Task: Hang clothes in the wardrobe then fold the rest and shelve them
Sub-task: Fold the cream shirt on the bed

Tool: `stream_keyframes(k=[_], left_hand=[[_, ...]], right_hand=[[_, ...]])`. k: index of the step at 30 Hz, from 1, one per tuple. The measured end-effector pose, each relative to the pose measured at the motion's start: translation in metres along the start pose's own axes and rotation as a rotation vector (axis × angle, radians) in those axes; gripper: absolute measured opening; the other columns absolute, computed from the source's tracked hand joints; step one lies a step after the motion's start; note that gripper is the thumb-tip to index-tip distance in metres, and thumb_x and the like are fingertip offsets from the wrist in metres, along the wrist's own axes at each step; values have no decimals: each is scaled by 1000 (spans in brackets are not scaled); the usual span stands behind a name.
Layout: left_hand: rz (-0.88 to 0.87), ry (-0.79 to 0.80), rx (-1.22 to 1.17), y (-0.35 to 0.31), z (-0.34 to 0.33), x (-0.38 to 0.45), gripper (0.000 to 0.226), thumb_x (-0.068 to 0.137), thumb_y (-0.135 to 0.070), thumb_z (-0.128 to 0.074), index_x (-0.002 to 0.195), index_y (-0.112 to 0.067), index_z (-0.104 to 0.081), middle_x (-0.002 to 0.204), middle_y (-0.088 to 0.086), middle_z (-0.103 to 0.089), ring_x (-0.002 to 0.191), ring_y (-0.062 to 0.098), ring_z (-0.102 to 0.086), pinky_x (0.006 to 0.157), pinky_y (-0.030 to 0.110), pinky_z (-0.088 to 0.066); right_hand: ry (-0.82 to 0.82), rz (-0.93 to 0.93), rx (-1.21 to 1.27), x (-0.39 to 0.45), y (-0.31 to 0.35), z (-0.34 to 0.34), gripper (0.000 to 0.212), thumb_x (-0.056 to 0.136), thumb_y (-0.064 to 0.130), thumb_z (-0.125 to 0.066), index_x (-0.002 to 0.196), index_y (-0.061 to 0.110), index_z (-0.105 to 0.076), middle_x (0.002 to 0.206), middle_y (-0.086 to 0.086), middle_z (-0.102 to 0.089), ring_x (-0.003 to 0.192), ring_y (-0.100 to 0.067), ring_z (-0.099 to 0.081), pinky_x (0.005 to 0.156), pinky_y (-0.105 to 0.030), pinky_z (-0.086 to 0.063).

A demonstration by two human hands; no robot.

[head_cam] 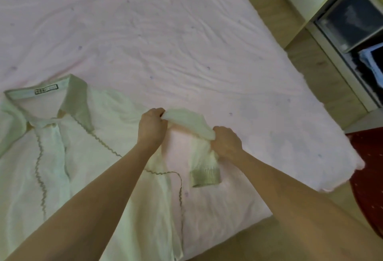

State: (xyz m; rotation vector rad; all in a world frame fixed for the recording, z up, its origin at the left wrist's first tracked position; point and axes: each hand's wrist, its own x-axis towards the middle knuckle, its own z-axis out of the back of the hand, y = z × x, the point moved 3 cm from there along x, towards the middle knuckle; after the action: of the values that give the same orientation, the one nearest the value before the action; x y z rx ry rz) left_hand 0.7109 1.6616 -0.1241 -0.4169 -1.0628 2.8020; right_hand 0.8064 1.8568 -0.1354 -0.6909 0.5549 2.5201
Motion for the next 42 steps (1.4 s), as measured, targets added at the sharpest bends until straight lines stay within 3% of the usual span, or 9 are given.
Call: stream_keyframes(k=[3,6,8,14,26,29,34,38,42], left_hand=[[-108,39,-27,-7,1,8,22,92,-8,-53,111,-5,-65,110,15,-64,99,29,-60,74,27,-46],[-180,293,27,-20,1,1,67,97,-24,-55,153,-22,-20,161,2,-11,141,18,-29,109,35,-37],[-211,332,147,-22,6,-12,71,97,-26,-53,154,-27,-11,162,-5,1,141,16,-29,104,37,-39],[-33,286,249,19,41,-60,32,98,-27,-46,129,-24,-55,119,-4,-64,106,18,-60,88,33,-47],[407,-252,47,278,254,-232,30,92,-12,-54,122,-10,-59,117,9,-61,103,27,-60,85,31,-43],[598,-77,-55,343,269,-290,33,92,-20,-61,121,-7,-59,115,10,-64,100,26,-60,82,29,-43],[580,326,-104,373,234,-354,50,84,-41,-69,121,-10,-54,111,4,-61,93,18,-56,75,25,-42],[553,326,-87,382,229,-363,33,88,-33,-64,109,-8,-63,109,9,-66,96,24,-61,77,30,-46],[460,244,-291,384,269,-361,42,99,-29,-49,137,-11,-48,134,5,-55,126,25,-50,100,29,-37]], right_hand=[[-441,-31,270,10,-4,39,24,85,-1,-45,104,11,-52,108,-14,-56,97,-33,-58,70,-32,-38],[-602,10,353,13,-5,65,56,81,-11,-41,133,10,-40,142,-14,-34,122,-33,-42,93,-37,-40],[-473,21,168,9,1,60,64,85,-7,-46,144,12,-30,154,-15,-18,136,-33,-27,108,-41,-31],[-103,338,97,-48,61,-3,26,95,9,-45,117,7,-57,118,-10,-58,103,-27,-56,85,-37,-46],[161,660,59,-198,298,-150,21,95,9,-44,106,9,-62,98,-6,-66,85,-21,-60,78,-36,-51],[200,765,-23,-237,347,-195,25,95,10,-43,113,10,-60,105,-5,-63,94,-21,-58,82,-36,-49],[202,963,-330,-268,383,-244,39,95,9,-42,134,16,-46,134,-2,-48,120,-19,-44,92,-34,-42],[229,1082,-608,-278,396,-262,65,92,12,-51,150,23,-24,159,0,-13,143,-19,-17,110,-32,-26],[255,1020,-639,-282,423,-275,83,89,28,-62,153,31,-9,161,2,-2,137,-22,-30,104,-35,-36]])
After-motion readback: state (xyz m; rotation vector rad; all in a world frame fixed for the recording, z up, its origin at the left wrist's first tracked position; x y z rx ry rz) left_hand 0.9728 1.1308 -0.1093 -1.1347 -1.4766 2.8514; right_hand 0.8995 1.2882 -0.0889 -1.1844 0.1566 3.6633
